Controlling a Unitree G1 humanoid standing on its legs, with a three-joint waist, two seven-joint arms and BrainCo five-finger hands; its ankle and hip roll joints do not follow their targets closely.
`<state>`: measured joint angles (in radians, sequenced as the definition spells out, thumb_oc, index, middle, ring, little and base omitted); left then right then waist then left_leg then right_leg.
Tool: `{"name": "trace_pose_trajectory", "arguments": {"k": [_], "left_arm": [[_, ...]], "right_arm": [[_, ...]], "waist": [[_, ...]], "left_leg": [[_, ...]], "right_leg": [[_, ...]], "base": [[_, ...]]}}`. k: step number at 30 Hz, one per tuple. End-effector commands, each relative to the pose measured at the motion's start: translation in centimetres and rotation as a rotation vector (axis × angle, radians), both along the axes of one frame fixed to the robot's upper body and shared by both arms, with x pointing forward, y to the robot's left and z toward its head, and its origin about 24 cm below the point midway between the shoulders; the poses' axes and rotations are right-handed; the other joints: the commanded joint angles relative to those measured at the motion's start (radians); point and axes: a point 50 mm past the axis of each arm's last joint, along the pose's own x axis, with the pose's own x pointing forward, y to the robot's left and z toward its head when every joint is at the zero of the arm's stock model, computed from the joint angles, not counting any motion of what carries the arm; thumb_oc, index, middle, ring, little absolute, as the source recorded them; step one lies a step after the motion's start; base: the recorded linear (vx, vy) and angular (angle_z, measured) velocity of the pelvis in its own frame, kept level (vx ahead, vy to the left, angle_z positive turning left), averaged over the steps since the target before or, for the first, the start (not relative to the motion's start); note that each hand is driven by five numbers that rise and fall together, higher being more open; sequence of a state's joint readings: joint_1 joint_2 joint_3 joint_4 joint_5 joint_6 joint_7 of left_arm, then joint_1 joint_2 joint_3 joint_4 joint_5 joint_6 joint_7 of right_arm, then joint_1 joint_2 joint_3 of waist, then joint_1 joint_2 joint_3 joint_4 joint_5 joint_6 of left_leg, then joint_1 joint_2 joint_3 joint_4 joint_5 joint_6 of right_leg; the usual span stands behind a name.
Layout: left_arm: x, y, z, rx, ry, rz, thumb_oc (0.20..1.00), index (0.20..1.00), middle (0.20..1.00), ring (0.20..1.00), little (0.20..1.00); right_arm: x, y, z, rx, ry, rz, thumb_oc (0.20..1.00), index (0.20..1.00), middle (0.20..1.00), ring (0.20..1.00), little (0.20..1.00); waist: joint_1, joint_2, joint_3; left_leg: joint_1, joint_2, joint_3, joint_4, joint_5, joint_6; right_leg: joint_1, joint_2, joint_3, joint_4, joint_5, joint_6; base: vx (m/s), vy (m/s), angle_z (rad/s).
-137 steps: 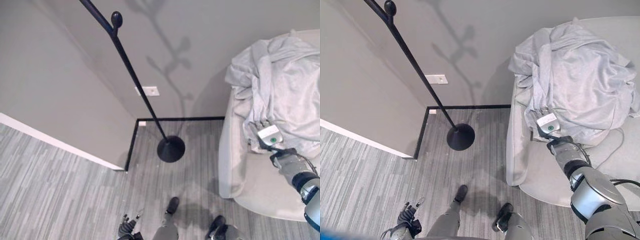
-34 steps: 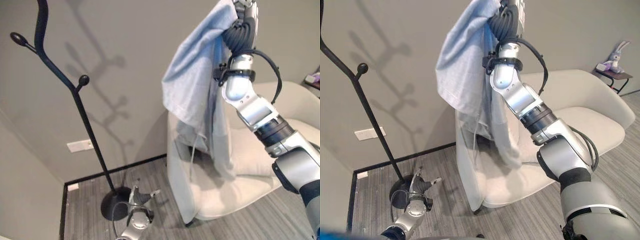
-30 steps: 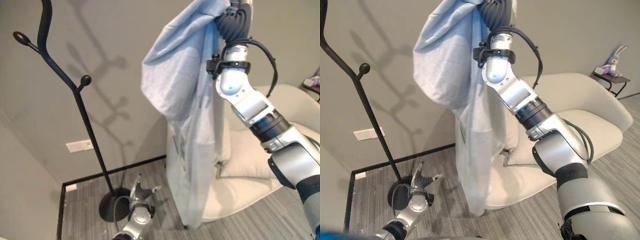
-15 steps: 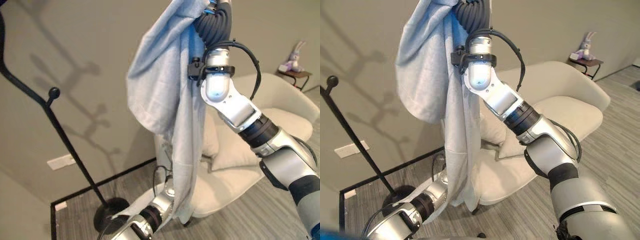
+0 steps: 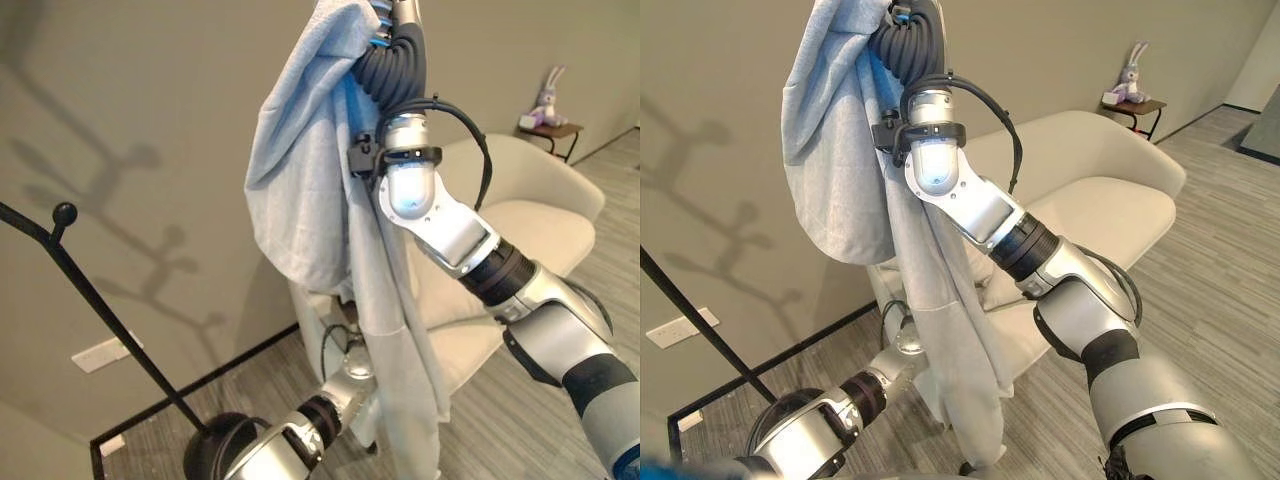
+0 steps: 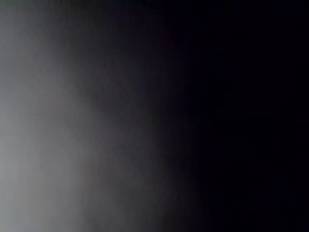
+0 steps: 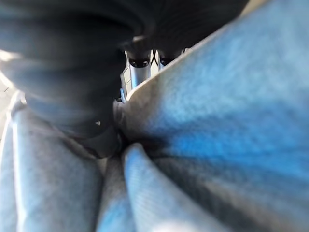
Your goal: Hang the clothes on the sofa on the clothes rack.
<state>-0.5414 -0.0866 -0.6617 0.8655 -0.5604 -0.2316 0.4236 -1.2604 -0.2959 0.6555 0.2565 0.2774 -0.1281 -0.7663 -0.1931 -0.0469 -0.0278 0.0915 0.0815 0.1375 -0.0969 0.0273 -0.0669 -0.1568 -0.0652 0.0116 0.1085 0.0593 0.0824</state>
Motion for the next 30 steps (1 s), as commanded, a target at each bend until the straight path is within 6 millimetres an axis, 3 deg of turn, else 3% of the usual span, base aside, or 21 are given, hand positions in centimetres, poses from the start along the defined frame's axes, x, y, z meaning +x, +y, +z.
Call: {"name": "trace_pose_trajectory", "arguments": {"k": [1, 10, 18, 21, 22, 23, 24, 25, 27, 28, 30], "left_arm": [[1.8, -1.9, 3.2, -0.148, -0.062, -0.012, 0.2, 0.2, 0.2, 0.2, 0.2], [1.5, 0.5, 2.5, -0.436, 0.026, 0.134, 0.2, 0.2, 0.2, 0.2, 0.2], [-1.3, 5.0, 2.0, -0.556, -0.03, 0.162, 0.2, 0.2, 0.2, 0.2, 0.2], [-3.1, 8.7, 2.5, -0.509, -0.113, 0.193, 0.2, 0.2, 0.2, 0.2, 0.2], [-3.1, 8.7, 2.5, -0.508, -0.113, 0.192, 0.2, 0.2, 0.2, 0.2, 0.2], [-3.9, 10.4, 2.5, -0.463, -0.146, 0.225, 0.2, 0.2, 0.2, 0.2, 0.2], [-4.0, 10.4, 2.5, -0.459, -0.143, 0.224, 0.2, 0.2, 0.2, 0.2, 0.2], [-4.8, 12.1, 2.9, -0.378, -0.199, 0.262, 0.2, 0.2, 0.2, 0.2, 0.2], [-5.1, 12.9, 3.0, -0.351, -0.215, 0.288, 0.2, 0.2, 0.2, 0.2, 0.2], [-5.9, 14.2, 3.4, -0.272, -0.265, 0.326, 0.2, 0.2, 0.2, 0.2, 0.2], [-6.4, 15.4, 3.8, -0.223, -0.296, 0.36, 0.2, 0.2, 0.2, 0.2, 0.2]], "right_arm": [[-0.3, 1.1, 4.5, 0.007, -0.083, -0.02, 0.2, 0.2, 0.2, 0.2, 0.2], [0.7, -2.0, 5.0, -0.011, -0.105, -0.176, 0.2, 0.2, 0.2, 0.2, 0.2], [0.7, -9.1, 4.3, -0.045, -0.171, -0.409, 0.2, 0.2, 0.2, 0.2, 0.2], [-0.5, -13.8, 2.3, -0.093, -0.203, -0.547, 0.2, 0.2, 0.2, 0.2, 0.2], [-0.5, -13.8, 2.2, -0.093, -0.202, -0.548, 0.2, 0.2, 0.2, 0.2, 0.2], [-1.2, -15.3, 0.8, -0.096, -0.196, -0.57, 0.2, 0.2, 0.2, 0.2, 0.2], [-1.2, -15.4, 0.7, -0.094, -0.192, -0.572, 0.2, 0.2, 0.2, 0.2, 0.2], [-2.1, -16.6, -1.2, -0.085, -0.177, -0.586, 0.2, 0.2, 0.2, 0.2, 0.2], [-2.6, -17.0, -2.2, -0.087, -0.167, -0.591, 0.2, 0.2, 0.2, 0.2, 0.2], [-3.4, -17.6, -4.1, -0.073, -0.141, -0.598, 0.2, 0.2, 0.2, 0.2, 0.2], [-4.1, -18.0, -5.7, -0.066, -0.107, -0.595, 0.2, 0.2, 0.2, 0.2, 0.2]], "waist": [[0.017, -0.05, 0.027], [0.047, -0.051, 0.032], [0.091, -0.041, 0.044], [0.114, -0.031, 0.053], [0.115, -0.032, 0.053], [0.123, -0.026, 0.057], [0.125, -0.029, 0.054], [0.134, -0.026, 0.059], [0.138, -0.026, 0.061], [0.147, -0.026, 0.066], [0.152, -0.029, 0.071]], "left_leg": [[0.102, -0.035, -0.058, 0.01, -0.146, 0.039], [0.093, -0.047, -0.077, 0.01, -0.143, 0.047], [0.082, -0.061, -0.092, 0.01, -0.139, 0.062], [0.076, -0.072, -0.102, 0.01, -0.137, 0.072], [0.076, -0.072, -0.102, 0.01, -0.137, 0.072], [0.074, -0.077, -0.104, 0.01, -0.138, 0.077], [0.074, -0.078, -0.104, 0.01, -0.138, 0.077], [0.073, -0.086, -0.103, 0.01, -0.138, 0.084], [0.074, -0.09, -0.105, 0.01, -0.139, 0.088], [0.073, -0.102, -0.103, 0.01, -0.141, 0.097], [0.072, -0.115, -0.099, 0.01, -0.142, 0.104]], "right_leg": [[0.007, -0.092, 0.09, -0.029, 0.082, 0.108], [0.016, -0.104, 0.076, -0.032, 0.086, 0.111], [0.027, -0.121, 0.058, -0.05, 0.101, 0.121], [0.035, -0.135, 0.047, -0.068, 0.111, 0.13], [0.035, -0.135, 0.047, -0.068, 0.111, 0.13], [0.038, -0.142, 0.044, -0.075, 0.115, 0.134], [0.039, -0.142, 0.044, -0.076, 0.116, 0.135], [0.042, -0.152, 0.042, -0.085, 0.128, 0.143], [0.043, -0.156, 0.042, -0.089, 0.133, 0.147], [0.04, -0.166, 0.046, -0.097, 0.149, 0.157], [0.037, -0.176, 0.053, -0.104, 0.172, 0.168]], "base": [[0.0, -0.006, -0.03], [-0.01, 0.003, 0.01], [-0.02, 0.026, 0.05], [-0.04, 0.065, 0.07], [-0.04, 0.062, 0.06], [-0.02, 0.035, 0.06], [-0.04, 0.089, 0.12], [-0.03, 0.068, 0.06], [-0.04, 0.067, 0.03], [-0.04, 0.072, 0.0], [-0.06, 0.083, 0.01]]}}
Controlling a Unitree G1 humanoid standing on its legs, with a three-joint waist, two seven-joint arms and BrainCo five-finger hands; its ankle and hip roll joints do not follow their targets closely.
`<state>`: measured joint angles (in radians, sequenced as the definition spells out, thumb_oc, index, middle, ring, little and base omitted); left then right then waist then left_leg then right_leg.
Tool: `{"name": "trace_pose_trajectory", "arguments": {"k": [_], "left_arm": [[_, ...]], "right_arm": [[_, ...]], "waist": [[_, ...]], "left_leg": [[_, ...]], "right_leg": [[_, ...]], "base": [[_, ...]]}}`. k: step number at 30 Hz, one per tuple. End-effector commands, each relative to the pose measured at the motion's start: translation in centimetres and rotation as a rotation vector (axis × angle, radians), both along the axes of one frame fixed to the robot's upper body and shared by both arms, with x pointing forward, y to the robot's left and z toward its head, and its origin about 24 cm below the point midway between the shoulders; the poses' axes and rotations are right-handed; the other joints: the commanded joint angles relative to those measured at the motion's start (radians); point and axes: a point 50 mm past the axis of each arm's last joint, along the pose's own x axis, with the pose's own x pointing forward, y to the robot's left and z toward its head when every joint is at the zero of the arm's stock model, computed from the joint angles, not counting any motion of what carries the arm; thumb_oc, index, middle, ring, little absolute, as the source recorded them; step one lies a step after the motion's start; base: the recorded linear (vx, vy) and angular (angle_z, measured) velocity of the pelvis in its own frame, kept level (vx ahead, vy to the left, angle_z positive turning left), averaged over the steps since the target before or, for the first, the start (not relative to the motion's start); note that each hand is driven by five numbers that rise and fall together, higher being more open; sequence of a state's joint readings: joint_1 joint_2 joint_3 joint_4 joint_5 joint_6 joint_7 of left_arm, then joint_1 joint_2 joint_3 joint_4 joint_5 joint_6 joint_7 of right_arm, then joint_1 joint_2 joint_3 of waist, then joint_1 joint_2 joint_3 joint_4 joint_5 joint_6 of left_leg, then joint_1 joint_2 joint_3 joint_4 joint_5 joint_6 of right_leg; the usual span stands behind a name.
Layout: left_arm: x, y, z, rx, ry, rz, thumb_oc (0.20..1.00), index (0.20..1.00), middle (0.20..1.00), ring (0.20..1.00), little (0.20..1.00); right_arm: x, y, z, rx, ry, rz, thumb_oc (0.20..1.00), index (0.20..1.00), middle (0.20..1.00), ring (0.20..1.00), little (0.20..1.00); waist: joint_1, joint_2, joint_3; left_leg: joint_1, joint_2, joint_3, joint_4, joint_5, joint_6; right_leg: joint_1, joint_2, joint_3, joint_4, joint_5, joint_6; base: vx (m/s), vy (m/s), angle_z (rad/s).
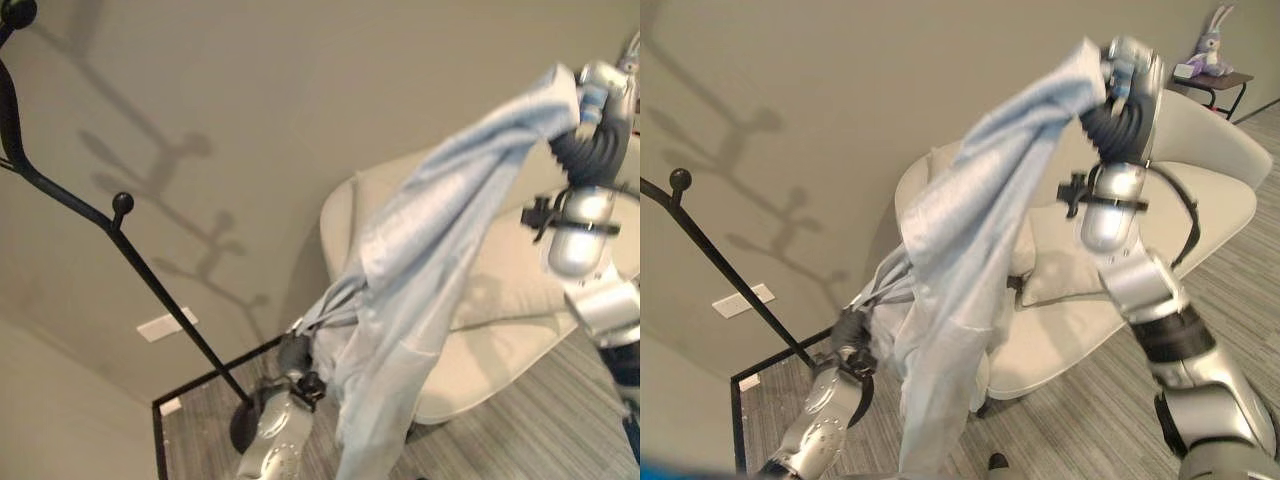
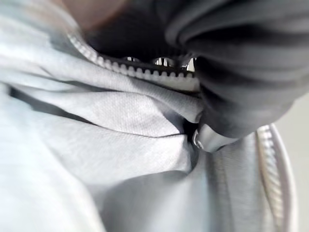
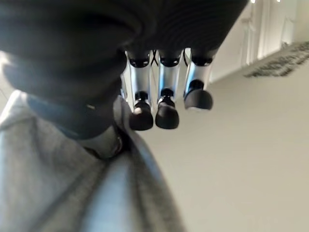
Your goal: Hang the clothes on the sofa on the clothes rack.
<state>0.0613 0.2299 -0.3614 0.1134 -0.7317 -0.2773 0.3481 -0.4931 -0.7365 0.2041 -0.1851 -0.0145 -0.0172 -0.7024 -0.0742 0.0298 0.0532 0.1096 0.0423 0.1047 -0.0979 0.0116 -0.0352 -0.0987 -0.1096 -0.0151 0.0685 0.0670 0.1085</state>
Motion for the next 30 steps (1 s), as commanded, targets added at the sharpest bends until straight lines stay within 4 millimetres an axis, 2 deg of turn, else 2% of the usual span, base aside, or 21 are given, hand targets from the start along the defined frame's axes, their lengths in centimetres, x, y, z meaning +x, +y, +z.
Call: {"name": "trace_pose_trajectory", "arguments": {"k": [1, 3, 4, 7, 8, 9, 10, 11, 14, 16, 18, 21, 24, 25, 27, 30], "left_arm": [[0.3, 2.4, 3.8, 0.202, -0.208, 0.052, 0.2, 0.2, 0.2, 0.2, 0.2], [0.1, 2.8, 4.0, 0.241, -0.218, 0.067, 0.2, 0.2, 0.2, 0.2, 0.2], [-0.4, 3.7, 4.5, 0.341, -0.235, 0.104, 0.2, 0.2, 0.2, 0.2, 0.2], [-0.5, 4.1, 4.7, 0.36, -0.241, 0.127, 0.2, 0.2, 0.2, 0.2, 0.2], [-0.5, 4.5, 5.0, 0.406, -0.253, 0.157, 0.2, 0.2, 0.2, 0.2, 0.2], [-0.4, 4.8, 5.1, 0.419, -0.255, 0.182, 0.2, 0.2, 0.2, 0.2, 0.2], [-0.3, 4.8, 5.1, 0.414, -0.257, 0.2, 0.2, 0.2, 0.2, 0.2, 0.2], [-0.4, 4.8, 5.1, 0.435, -0.262, 0.201, 0.2, 0.2, 0.2, 0.2, 0.2], [-0.2, 4.7, 4.9, 0.506, -0.259, 0.175, 0.2, 0.2, 0.2, 0.2, 0.2], [0.0, 4.6, 4.5, 0.529, -0.249, 0.165, 0.2, 0.2, 0.2, 0.2, 0.2], [0.1, 4.5, 4.5, 0.534, -0.248, 0.163, 0.2, 0.2, 0.2, 0.2, 0.2], [0.3, 4.3, 4.5, 0.514, -0.254, 0.163, 0.2, 0.2, 0.2, 0.2, 0.2], [0.1, 4.0, 4.4, 0.487, -0.252, 0.15, 0.2, 0.2, 0.2, 0.2, 0.2], [-0.2, 3.3, 4.3, 0.43, -0.252, 0.125, 0.2, 0.2, 0.2, 0.2, 0.2], [-0.5, 2.9, 4.1, 0.428, -0.249, 0.1, 0.2, 0.2, 0.2, 0.2, 0.2], [-0.4, 2.1, 3.9, 0.463, -0.262, 0.044, 0.2, 0.2, 0.2, 0.2, 0.2]], "right_arm": [[-1.3, 0.5, 2.2, 0.05, -0.18, 0.038, 0.2, 0.2, 0.2, 0.2, 0.2], [-1.6, 0.4, 1.6, 0.059, -0.168, 0.039, 0.2, 0.2, 0.2, 0.2, 0.2], [-2.5, 0.3, 0.1, 0.075, -0.141, 0.045, 0.2, 0.2, 0.2, 0.2, 0.2], [-2.8, 0.2, -0.5, 0.084, -0.124, 0.045, 0.2, 0.2, 0.2, 0.2, 0.2], [-3.1, 0.4, -1.2, 0.101, -0.116, 0.051, 0.2, 0.2, 0.2, 0.2, 0.2], [-3.2, 0.6, -1.4, 0.114, -0.119, 0.058, 0.2, 0.2, 0.2, 0.2, 0.2], [-3.4, 0.8, -1.7, 0.115, -0.115, 0.062, 0.2, 0.2, 0.2, 0.2, 0.2], [-3.7, 0.7, -2.1, 0.119, -0.109, 0.061, 0.2, 0.2, 0.2, 0.2, 0.2], [-4.1, 0.5, -2.6, 0.124, -0.115, 0.056, 0.2, 0.2, 0.2, 0.2, 0.2], [-4.2, 0.5, -2.8, 0.13, -0.122, 0.044, 0.2, 0.2, 0.2, 0.2, 0.2], [-4.2, 0.4, -2.9, 0.127, -0.126, 0.036, 0.2, 0.2, 0.2, 0.2, 0.2], [-4.6, 1.1, -3.9, 0.129, -0.115, 0.02, 0.2, 0.2, 0.2, 0.2, 0.2], [-4.7, 1.5, -4.3, 0.139, -0.102, 0.025, 0.2, 0.2, 0.2, 0.2, 0.2], [-4.6, 1.9, -4.7, 0.134, -0.085, 0.028, 0.2, 0.2, 0.2, 0.2, 0.2], [-4.8, 2.0, -4.9, 0.132, -0.08, 0.027, 0.2, 0.2, 0.2, 0.2, 0.2], [-4.7, 1.7, -5.3, 0.08, -0.078, -0.027, 0.2, 0.2, 0.2, 0.2, 0.2]], "waist": [[0.036, -0.106, -0.006], [0.035, -0.107, -0.002], [0.037, -0.112, 0.005], [0.04, -0.117, 0.008], [0.042, -0.118, 0.027], [0.047, -0.114, 0.04], [0.05, -0.106, 0.049], [0.056, -0.088, 0.063], [0.064, -0.075, 0.053], [0.07, -0.075, 0.036], [0.072, -0.077, 0.032], [0.085, -0.094, 0.026], [0.089, -0.097, 0.031], [0.093, -0.094, 0.037], [0.096, -0.092, 0.038], [0.098, -0.086, 0.035]], "left_leg": [[0.053, -0.084, -0.064, 0.011, -0.126, 0.077], [0.051, -0.09, -0.061, 0.011, -0.126, 0.08], [0.048, -0.105, -0.056, 0.011, -0.126, 0.087], [0.047, -0.111, -0.056, 0.011, -0.125, 0.09], [0.044, -0.111, -0.056, 0.011, -0.12, 0.095], [0.038, -0.108, -0.051, 0.011, -0.115, 0.1], [0.033, -0.103, -0.044, 0.012, -0.11, 0.102], [0.019, -0.092, -0.035, 0.015, -0.09, 0.106], [-0.012, -0.081, -0.04, 0.02, -0.063, 0.108], [-0.029, -0.08, -0.039, 0.019, -0.051, 0.104], [-0.032, -0.081, -0.04, 0.019, -0.048, 0.102], [-0.058, -0.091, -0.039, 0.021, -0.041, 0.092], [-0.074, -0.09, -0.036, 0.037, -0.046, 0.085], [-0.088, -0.093, -0.033, 0.064, -0.055, 0.083], [-0.093, -0.094, -0.032, 0.08, -0.061, 0.081], [-0.116, -0.092, -0.036, 0.113, -0.056, 0.056]], "right_leg": [[-0.024, -0.138, 0.083, -0.068, 0.177, 0.147], [-0.028, -0.143, 0.086, -0.071, 0.187, 0.152], [-0.04, -0.156, 0.089, -0.076, 0.203, 0.153], [-0.048, -0.158, 0.092, -0.072, 0.209, 0.153], [-0.069, -0.155, 0.093, -0.041, 0.222, 0.153], [-0.086, -0.141, 0.078, -0.005, 0.195, 0.15], [-0.093, -0.128, 0.052, 0.034, 0.151, 0.13], [-0.088, -0.082, -0.006, 0.133, 0.059, 0.091], [-0.054, -0.011, -0.061, 0.24, -0.067, 0.051], [-0.029, 0.027, -0.076, 0.271, -0.12, 0.031], [-0.025, 0.039, -0.081, 0.284, -0.129, 0.024], [0.031, 0.065, -0.085, 0.203, -0.159, 0.0], [0.033, 0.076, -0.074, 0.146, -0.153, -0.006], [0.055, 0.077, -0.065, 0.07, -0.138, -0.008], [0.075, 0.076, -0.069, 0.03, -0.126, -0.01], [0.125, 0.064, -0.095, -0.067, -0.093, -0.007]], "base": [[-0.04, 0.053, 0.01], [-0.05, 0.074, -0.04], [-0.07, 0.093, -0.14], [-0.07, 0.041, -0.11], [-0.12, 0.037, 0.01], [-0.16, 0.058, -0.05], [-0.19, 0.091, -0.11], [-0.16, 0.071, -0.13], [-0.09, 0.016, 0.0], [-0.04, -0.04, 0.09], [0.01, -0.071, 0.01], [0.01, -0.162, 0.08], [0.01, -0.128, -0.08], [0.01, -0.123, -0.12], [0.01, -0.107, -0.11], [-0.02, -0.059, -0.02]]}}
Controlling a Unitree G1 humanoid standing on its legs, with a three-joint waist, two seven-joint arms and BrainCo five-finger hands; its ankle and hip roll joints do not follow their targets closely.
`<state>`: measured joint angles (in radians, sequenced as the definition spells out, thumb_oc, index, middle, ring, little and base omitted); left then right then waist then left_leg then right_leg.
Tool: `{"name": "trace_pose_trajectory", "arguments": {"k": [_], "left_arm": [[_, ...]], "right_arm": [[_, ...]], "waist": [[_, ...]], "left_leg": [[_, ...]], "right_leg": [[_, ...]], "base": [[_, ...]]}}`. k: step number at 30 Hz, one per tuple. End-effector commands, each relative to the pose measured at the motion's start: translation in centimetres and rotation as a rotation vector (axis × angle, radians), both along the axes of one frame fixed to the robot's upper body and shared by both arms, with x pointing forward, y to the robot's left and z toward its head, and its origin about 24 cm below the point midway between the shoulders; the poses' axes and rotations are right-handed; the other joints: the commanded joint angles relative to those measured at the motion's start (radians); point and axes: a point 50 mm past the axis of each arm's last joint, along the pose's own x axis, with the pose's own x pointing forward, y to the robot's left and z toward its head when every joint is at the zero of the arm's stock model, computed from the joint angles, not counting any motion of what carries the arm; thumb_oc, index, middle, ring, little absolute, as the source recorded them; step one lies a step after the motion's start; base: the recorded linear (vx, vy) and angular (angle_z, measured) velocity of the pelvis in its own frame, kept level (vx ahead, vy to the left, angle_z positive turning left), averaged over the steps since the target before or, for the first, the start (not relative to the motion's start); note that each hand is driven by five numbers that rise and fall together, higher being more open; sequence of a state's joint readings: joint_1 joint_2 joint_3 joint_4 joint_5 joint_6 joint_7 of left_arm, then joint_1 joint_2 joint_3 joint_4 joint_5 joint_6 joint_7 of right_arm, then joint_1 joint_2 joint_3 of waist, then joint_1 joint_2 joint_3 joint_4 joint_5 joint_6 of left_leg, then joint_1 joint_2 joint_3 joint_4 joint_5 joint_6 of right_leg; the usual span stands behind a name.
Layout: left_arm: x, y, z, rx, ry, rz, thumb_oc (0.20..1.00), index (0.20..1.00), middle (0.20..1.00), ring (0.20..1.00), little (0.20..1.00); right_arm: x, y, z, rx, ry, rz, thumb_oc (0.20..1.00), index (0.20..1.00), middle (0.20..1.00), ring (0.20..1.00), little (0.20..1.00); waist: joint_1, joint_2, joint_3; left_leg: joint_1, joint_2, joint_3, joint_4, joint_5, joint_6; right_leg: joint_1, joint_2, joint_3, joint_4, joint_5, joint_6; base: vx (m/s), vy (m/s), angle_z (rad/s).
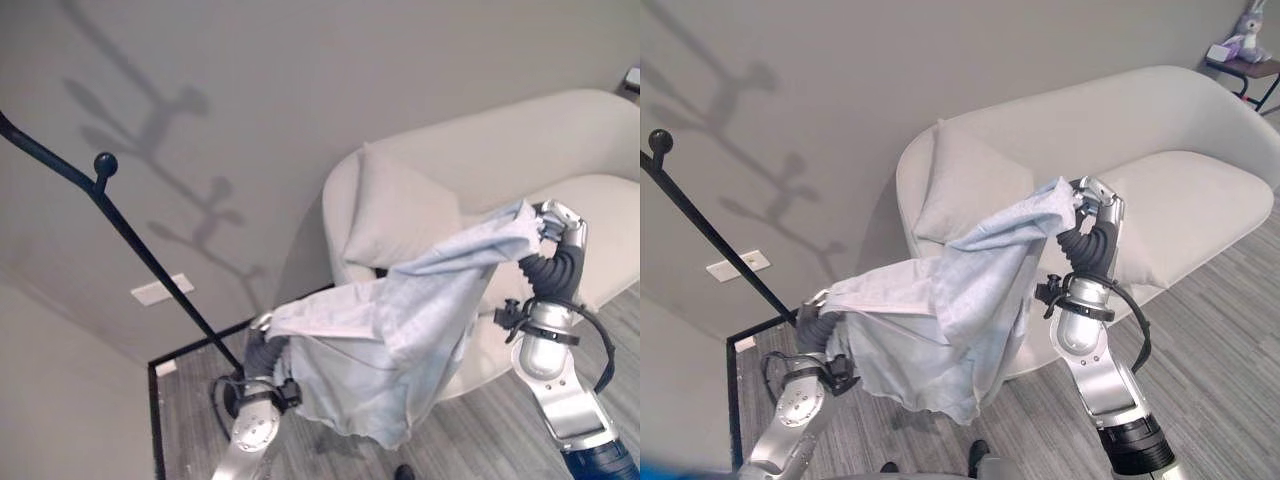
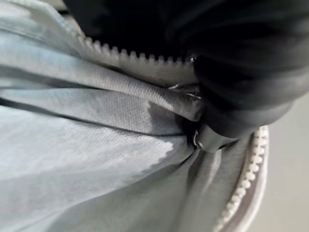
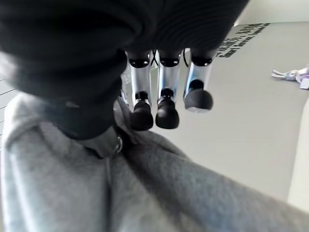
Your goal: Hang the clothes on the sofa on the clothes rack.
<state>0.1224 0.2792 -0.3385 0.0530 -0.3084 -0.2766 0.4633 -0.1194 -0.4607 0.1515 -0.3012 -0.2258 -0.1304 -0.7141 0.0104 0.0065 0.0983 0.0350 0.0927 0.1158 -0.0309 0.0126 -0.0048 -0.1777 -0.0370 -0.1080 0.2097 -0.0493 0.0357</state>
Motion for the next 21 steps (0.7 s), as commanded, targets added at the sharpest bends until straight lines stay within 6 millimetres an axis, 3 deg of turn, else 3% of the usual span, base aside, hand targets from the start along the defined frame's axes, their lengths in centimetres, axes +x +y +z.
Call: {"name": "trace_pose_trajectory", "arguments": {"k": [1, 2, 7, 13, 14, 15, 19, 20, 21], "left_arm": [[0.8, 0.8, 2.8, 0.038, -0.171, -0.018, 0.2, 0.2, 0.2, 0.2, 0.2], [1.2, 0.4, 3.2, 0.031, -0.193, -0.034, 0.2, 0.2, 0.2, 0.2, 0.2], [1.4, 0.2, 3.5, 0.021, -0.21, -0.046, 0.2, 0.2, 0.2, 0.2, 0.2], [1.9, -0.3, 4.1, 0.041, -0.237, -0.07, 0.2, 0.2, 0.2, 0.2, 0.2], [1.9, -0.3, 4.1, 0.041, -0.237, -0.07, 0.2, 0.2, 0.2, 0.2, 0.2], [2.2, -0.5, 4.3, 0.031, -0.249, -0.054, 0.2, 0.2, 0.2, 0.2, 0.2], [2.4, -0.9, 4.2, 0.02, -0.255, -0.051, 0.2, 0.2, 0.2, 0.2, 0.2], [2.5, -1.1, 4.3, 0.018, -0.263, -0.058, 0.2, 0.2, 0.2, 0.2, 0.2], [2.5, -1.4, 4.2, 0.01, -0.26, -0.071, 0.2, 0.2, 0.2, 0.2, 0.2]], "right_arm": [[-0.4, 0.2, 2.7, -0.033, -0.173, -0.031, 0.2, 0.2, 0.2, 0.2, 0.2], [-0.4, -0.1, 2.7, -0.055, -0.179, -0.06, 0.2, 0.2, 0.2, 0.2, 0.2], [-0.8, -0.4, 2.6, -0.086, -0.18, -0.068, 0.2, 0.2, 0.2, 0.2, 0.2], [-0.6, -0.8, 2.4, -0.112, -0.166, -0.057, 0.2, 0.2, 0.2, 0.2, 0.2], [-0.6, -0.8, 2.4, -0.112, -0.166, -0.057, 0.2, 0.2, 0.2, 0.2, 0.2], [-0.3, -1.0, 2.2, -0.109, -0.153, -0.063, 0.2, 0.2, 0.2, 0.2, 0.2], [0.0, -1.0, 1.8, -0.108, -0.134, -0.056, 0.2, 0.2, 0.2, 0.2, 0.2], [0.0, -1.0, 1.7, -0.103, -0.132, -0.056, 0.2, 0.2, 0.2, 0.2, 0.2], [0.0, -1.1, 1.4, -0.103, -0.115, -0.055, 0.2, 0.2, 0.2, 0.2, 0.2]], "waist": [[0.011, -0.062, -0.01], [0.004, -0.066, -0.003], [-0.013, -0.072, -0.021], [-0.048, -0.064, -0.038], [-0.048, -0.064, -0.038], [-0.052, -0.048, -0.032], [-0.04, -0.021, -0.035], [-0.034, -0.014, -0.035], [-0.036, -0.01, -0.038]], "left_leg": [[-0.043, -0.143, -0.05, 0.049, -0.058, 0.025], [-0.063, -0.119, -0.03, 0.068, -0.046, -0.003], [-0.058, -0.051, -0.008, 0.052, -0.025, -0.032], [-0.058, 0.17, -0.028, -0.048, 0.146, -0.101], [-0.059, 0.171, -0.028, -0.048, 0.146, -0.101], [-0.08, 0.23, -0.045, -0.056, 0.214, -0.132], [-0.085, 0.275, -0.124, -0.056, 0.287, -0.179], [-0.081, 0.271, -0.154, -0.051, 0.286, -0.185], [-0.07, 0.265, -0.16, -0.048, 0.245, -0.186]], "right_leg": [[0.206, -0.009, -0.005, -0.212, 0.025, 0.066], [0.215, -0.024, -0.022, -0.233, 0.037, 0.066], [0.225, -0.053, -0.032, -0.262, 0.056, 0.067], [0.194, -0.108, -0.017, -0.243, 0.024, 0.083], [0.193, -0.107, -0.017, -0.243, 0.024, 0.082], [0.188, -0.124, -0.004, -0.226, 0.007, 0.093], [0.193, -0.151, 0.028, -0.217, 0.008, 0.116], [0.2, -0.16, 0.036, -0.221, 0.015, 0.125], [0.213, -0.172, 0.041, -0.229, 0.022, 0.132]], "base": [[-0.06, -0.003, 0.19], [-0.06, 0.026, 0.25], [0.0, 0.059, 0.34], [0.05, 0.161, 0.05], [0.06, 0.317, 0.09], [0.07, 0.333, 0.14], [0.11, 0.43, 0.11], [0.15, 0.435, -0.09], [0.15, 0.435, -0.11]]}}
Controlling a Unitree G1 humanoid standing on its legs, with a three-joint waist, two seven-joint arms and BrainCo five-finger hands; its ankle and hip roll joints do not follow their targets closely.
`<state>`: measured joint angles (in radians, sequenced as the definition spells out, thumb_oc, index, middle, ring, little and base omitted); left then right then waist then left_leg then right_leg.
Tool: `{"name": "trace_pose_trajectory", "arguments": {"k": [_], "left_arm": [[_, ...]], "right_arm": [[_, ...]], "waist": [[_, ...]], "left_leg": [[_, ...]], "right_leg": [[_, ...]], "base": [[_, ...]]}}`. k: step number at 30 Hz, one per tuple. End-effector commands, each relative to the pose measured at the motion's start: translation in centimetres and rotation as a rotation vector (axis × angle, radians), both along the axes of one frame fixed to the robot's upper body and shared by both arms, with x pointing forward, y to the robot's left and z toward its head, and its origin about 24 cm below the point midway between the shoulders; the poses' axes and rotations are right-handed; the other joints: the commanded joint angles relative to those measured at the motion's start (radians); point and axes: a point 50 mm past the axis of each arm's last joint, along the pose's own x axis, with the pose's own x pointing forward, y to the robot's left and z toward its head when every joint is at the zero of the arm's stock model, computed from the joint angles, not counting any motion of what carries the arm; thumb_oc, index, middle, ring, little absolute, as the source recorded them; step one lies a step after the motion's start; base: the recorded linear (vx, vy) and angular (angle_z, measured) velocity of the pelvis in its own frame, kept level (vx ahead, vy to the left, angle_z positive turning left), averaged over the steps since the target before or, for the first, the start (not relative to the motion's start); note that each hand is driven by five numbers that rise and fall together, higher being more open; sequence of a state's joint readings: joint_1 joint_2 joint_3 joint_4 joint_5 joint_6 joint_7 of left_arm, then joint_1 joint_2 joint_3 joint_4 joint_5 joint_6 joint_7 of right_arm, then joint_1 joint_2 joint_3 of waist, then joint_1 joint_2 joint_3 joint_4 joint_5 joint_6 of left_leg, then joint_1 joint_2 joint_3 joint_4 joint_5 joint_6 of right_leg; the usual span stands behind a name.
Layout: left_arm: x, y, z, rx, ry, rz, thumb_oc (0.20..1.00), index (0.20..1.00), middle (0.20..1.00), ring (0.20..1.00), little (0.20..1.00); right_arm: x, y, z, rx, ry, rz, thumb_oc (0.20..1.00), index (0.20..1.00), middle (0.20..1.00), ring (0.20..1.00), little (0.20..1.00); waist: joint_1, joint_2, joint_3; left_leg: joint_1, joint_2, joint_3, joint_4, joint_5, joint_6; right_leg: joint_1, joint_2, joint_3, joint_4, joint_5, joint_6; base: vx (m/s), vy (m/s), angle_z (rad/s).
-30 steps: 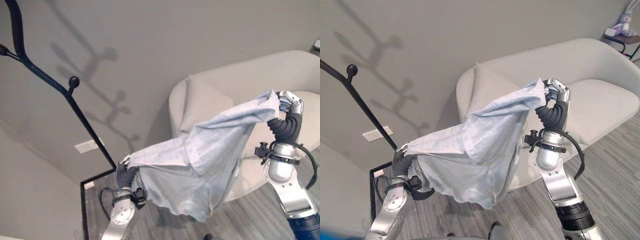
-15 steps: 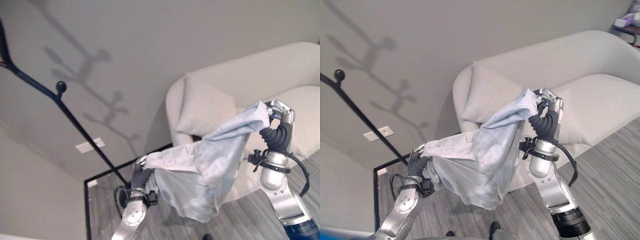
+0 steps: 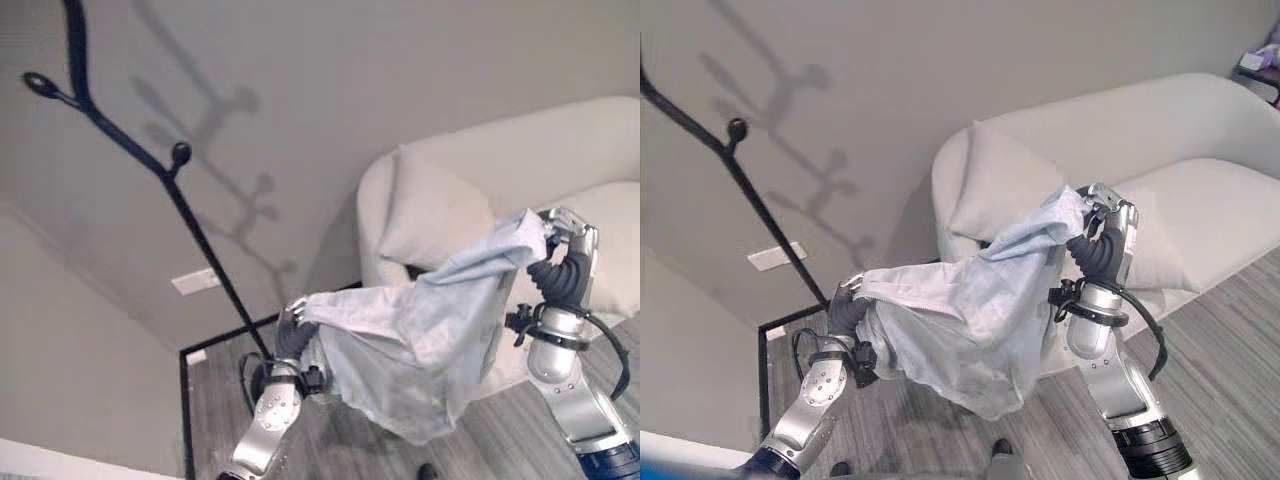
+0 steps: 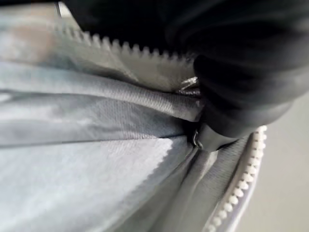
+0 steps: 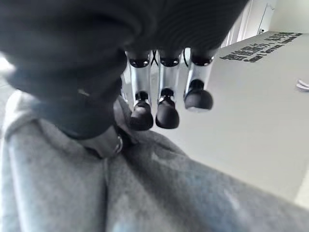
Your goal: Hang the clothes on the sofa on the clothes rack.
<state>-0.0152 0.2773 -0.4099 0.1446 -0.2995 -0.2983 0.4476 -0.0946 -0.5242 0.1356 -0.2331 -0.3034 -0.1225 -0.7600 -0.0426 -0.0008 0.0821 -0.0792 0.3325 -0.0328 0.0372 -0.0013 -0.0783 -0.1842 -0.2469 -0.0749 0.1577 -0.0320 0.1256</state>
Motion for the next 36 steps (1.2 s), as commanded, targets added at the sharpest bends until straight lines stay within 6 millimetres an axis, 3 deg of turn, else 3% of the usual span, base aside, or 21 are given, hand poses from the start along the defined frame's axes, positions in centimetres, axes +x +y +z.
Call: {"name": "trace_pose_trajectory", "arguments": {"k": [1, 2, 3, 4, 6, 7, 8, 10, 12, 13, 14, 15, 17, 21, 25, 30, 32, 36], "left_arm": [[0.1, 0.3, 3.2, -0.028, -0.194, 0.015, 0.2, 0.2, 0.2, 0.2, 0.2], [0.2, 0.1, 3.1, -0.026, -0.189, -0.001, 0.2, 0.2, 0.2, 0.2, 0.2], [0.2, 0.0, 3.1, -0.026, -0.189, -0.002, 0.2, 0.2, 0.2, 0.2, 0.2], [0.4, -0.6, 3.0, -0.007, -0.186, -0.026, 0.2, 0.2, 0.2, 0.2, 0.2], [0.8, -0.7, 3.3, 0.045, -0.207, -0.036, 0.2, 0.2, 0.2, 0.2, 0.2], [1.1, -0.4, 3.9, 0.126, -0.245, -0.043, 0.2, 0.2, 0.2, 0.2, 0.2], [1.2, -0.3, 4.3, 0.16, -0.273, -0.037, 0.2, 0.2, 0.2, 0.2, 0.2], [1.4, 0.2, 5.0, 0.197, -0.313, -0.007, 0.2, 0.2, 0.2, 0.2, 0.2], [1.3, 0.7, 5.6, 0.223, -0.349, 0.02, 0.2, 0.2, 0.2, 0.2, 0.2], [1.3, 0.7, 5.6, 0.223, -0.349, 0.02, 0.2, 0.2, 0.2, 0.2, 0.2], [1.3, 1.0, 6.0, 0.227, -0.364, 0.032, 0.2, 0.2, 0.2, 0.2, 0.2], [0.9, 1.1, 6.0, 0.29, -0.385, 0.01, 0.2, 0.2, 0.2, 0.2, 0.2], [0.7, 1.2, 6.6, 0.313, -0.414, -0.001, 0.2, 0.2, 0.2, 0.2, 0.2], [1.2, 0.9, 7.8, 0.366, -0.482, -0.01, 0.2, 0.2, 0.2, 0.2, 0.2], [1.6, 0.3, 9.2, 0.404, -0.567, -0.023, 0.2, 0.2, 0.2, 0.2, 0.2], [2.2, 0.0, 10.8, 0.435, -0.641, -0.005, 0.2, 0.2, 0.2, 0.2, 0.2], [2.4, -0.2, 11.3, 0.454, -0.678, 0.002, 0.2, 0.2, 0.2, 0.2, 0.2], [2.7, -0.6, 12.1, 0.501, -0.733, -0.006, 0.2, 0.2, 0.2, 0.2, 0.2]], "right_arm": [[-0.3, 0.2, 2.0, 0.012, -0.121, 0.049, 0.2, 0.2, 0.2, 0.2, 0.2], [-0.4, 0.0, 1.8, 0.013, -0.107, 0.039, 0.2, 0.2, 0.2, 0.2, 0.2], [-0.4, 0.0, 1.8, 0.013, -0.106, 0.038, 0.2, 0.2, 0.2, 0.2, 0.2], [-0.7, -0.4, 1.3, 0.032, -0.087, 0.013, 0.2, 0.2, 0.2, 0.2, 0.2], [-0.7, -0.7, 1.1, 0.051, -0.077, -0.01, 0.2, 0.2, 0.2, 0.2, 0.2], [-0.9, -1.1, 0.9, 0.056, -0.079, -0.044, 0.2, 0.2, 0.2, 0.2, 0.2], [-1.0, -1.3, 0.7, 0.067, -0.081, -0.066, 0.2, 0.2, 0.2, 0.2, 0.2], [-0.9, -1.1, 0.7, 0.083, -0.091, -0.072, 0.2, 0.2, 0.2, 0.2, 0.2], [-0.6, -0.9, 1.0, 0.095, -0.11, -0.085, 0.2, 0.2, 0.2, 0.2, 0.2], [-0.6, -0.9, 1.0, 0.095, -0.11, -0.085, 0.2, 0.2, 0.2, 0.2, 0.2], [-0.6, -0.9, 1.1, 0.102, -0.121, -0.091, 0.2, 0.2, 0.2, 0.2, 0.2], [-1.0, -1.2, 0.8, 0.095, -0.12, -0.104, 0.2, 0.2, 0.2, 0.2, 0.2], [-1.4, -1.6, 1.1, 0.075, -0.136, -0.123, 0.2, 0.2, 0.2, 0.2, 0.2], [-1.7, -2.1, 2.0, 0.038, -0.191, -0.153, 0.2, 0.2, 0.2, 0.2, 0.2], [-1.9, -2.6, 3.3, 0.013, -0.256, -0.182, 0.2, 0.2, 0.2, 0.2, 0.2], [-1.6, -2.6, 5.0, 0.026, -0.342, -0.203, 0.2, 0.2, 0.2, 0.2, 0.2], [-1.2, -2.5, 6.0, 0.002, -0.377, -0.208, 0.2, 0.2, 0.2, 0.2, 0.2], [-0.8, -3.0, 6.5, -0.043, -0.378, -0.225, 0.2, 0.2, 0.2, 0.2, 0.2]], "waist": [[0.01, -0.001, -0.027], [0.007, -0.004, -0.029], [0.008, -0.006, -0.028], [-0.001, -0.016, -0.029], [0.0, -0.044, -0.023], [-0.006, -0.055, -0.018], [-0.011, -0.061, -0.016], [-0.004, -0.064, -0.008], [0.01, -0.065, 0.002], [0.01, -0.065, 0.002], [0.018, -0.058, 0.008], [0.004, -0.042, 0.007], [0.005, -0.031, -0.003], [-0.003, -0.02, -0.012], [-0.018, -0.018, -0.014], [-0.04, -0.022, -0.005], [-0.06, -0.029, 0.002], [-0.08, -0.052, -0.007]], "left_leg": [[0.043, 0.02, 0.0, -0.109, 0.211, -0.112], [0.042, 0.005, 0.013, -0.091, 0.158, -0.108], [0.04, 0.002, 0.013, -0.084, 0.152, -0.107], [0.03, -0.04, 0.03, -0.051, 0.064, -0.095], [-0.009, -0.102, 0.037, 0.03, 0.003, -0.07], [-0.024, -0.143, 0.051, 0.055, -0.036, -0.033], [-0.03, -0.165, 0.059, 0.065, -0.048, -0.016], [-0.031, -0.205, 0.074, 0.071, -0.069, 0.016], [-0.021, -0.235, 0.095, 0.06, -0.076, 0.041], [-0.021, -0.235, 0.095, 0.06, -0.076, 0.041], [-0.009, -0.246, 0.115, 0.047, -0.078, 0.052], [0.027, -0.285, 0.133, -0.002, -0.067, 0.079], [0.05, -0.313, 0.139, -0.037, -0.061, 0.095], [0.104, -0.346, 0.138, -0.076, -0.06, 0.105], [0.13, -0.358, 0.131, -0.086, -0.068, 0.111], [0.151, -0.351, 0.119, -0.082, -0.084, 0.114], [0.166, -0.351, 0.102, -0.076, -0.097, 0.109], [0.19, -0.353, 0.088, -0.083, -0.111, 0.098]], "right_leg": [[0.234, 0.017, 0.007, -0.186, 0.01, 0.054], [0.246, -0.002, 0.003, -0.193, 0.019, 0.063], [0.248, -0.005, 0.004, -0.195, 0.019, 0.064], [0.257, -0.063, 0.002, -0.202, 0.057, 0.088], [0.238, -0.12, 0.007, -0.19, 0.127, 0.104], [0.204, -0.16, 0.011, -0.159, 0.199, 0.105], [0.187, -0.18, 0.016, -0.143, 0.242, 0.104], [0.154, -0.206, 0.006, -0.12, 0.269, 0.1], [0.124, -0.234, -0.06, -0.1, 0.32, 0.098], [0.125, -0.235, -0.06, -0.1, 0.32, 0.099], [0.119, -0.242, -0.118, -0.089, 0.312, 0.096], [0.114, -0.152, -0.114, -0.041, 0.21, 0.064], [0.108, -0.065, -0.078, 0.002, 0.119, 0.046], [0.088, 0.044, -0.046, 0.072, 0.03, 0.015], [0.083, 0.08, -0.011, 0.049, 0.039, 0.014], [0.028, 0.079, 0.072, 0.004, 0.12, 0.047], [-0.01, 0.082, 0.146, -0.027, 0.154, 0.06], [-0.007, 0.096, 0.212, -0.074, 0.163, 0.073]], "base": [[0.13, 0.419, -0.14], [0.08, 0.282, 0.05], [0.09, 0.483, 0.21], [0.06, 0.486, 0.38], [0.03, 0.592, 0.12], [0.0, 0.597, -0.07], [-0.02, 0.543, 0.0], [-0.06, 0.371, 0.06], [-0.07, 0.3, -0.18], [-0.06, 0.265, -0.57], [-0.04, 0.492, -0.8], [-0.03, 0.584, -0.65], [0.04, 0.399, -0.3], [0.07, 0.176, -0.16], [0.05, 0.04, 0.0], [0.06, -0.047, 0.12], [0.09, -0.071, 0.13], [0.09, -0.096, 0.46]]}}
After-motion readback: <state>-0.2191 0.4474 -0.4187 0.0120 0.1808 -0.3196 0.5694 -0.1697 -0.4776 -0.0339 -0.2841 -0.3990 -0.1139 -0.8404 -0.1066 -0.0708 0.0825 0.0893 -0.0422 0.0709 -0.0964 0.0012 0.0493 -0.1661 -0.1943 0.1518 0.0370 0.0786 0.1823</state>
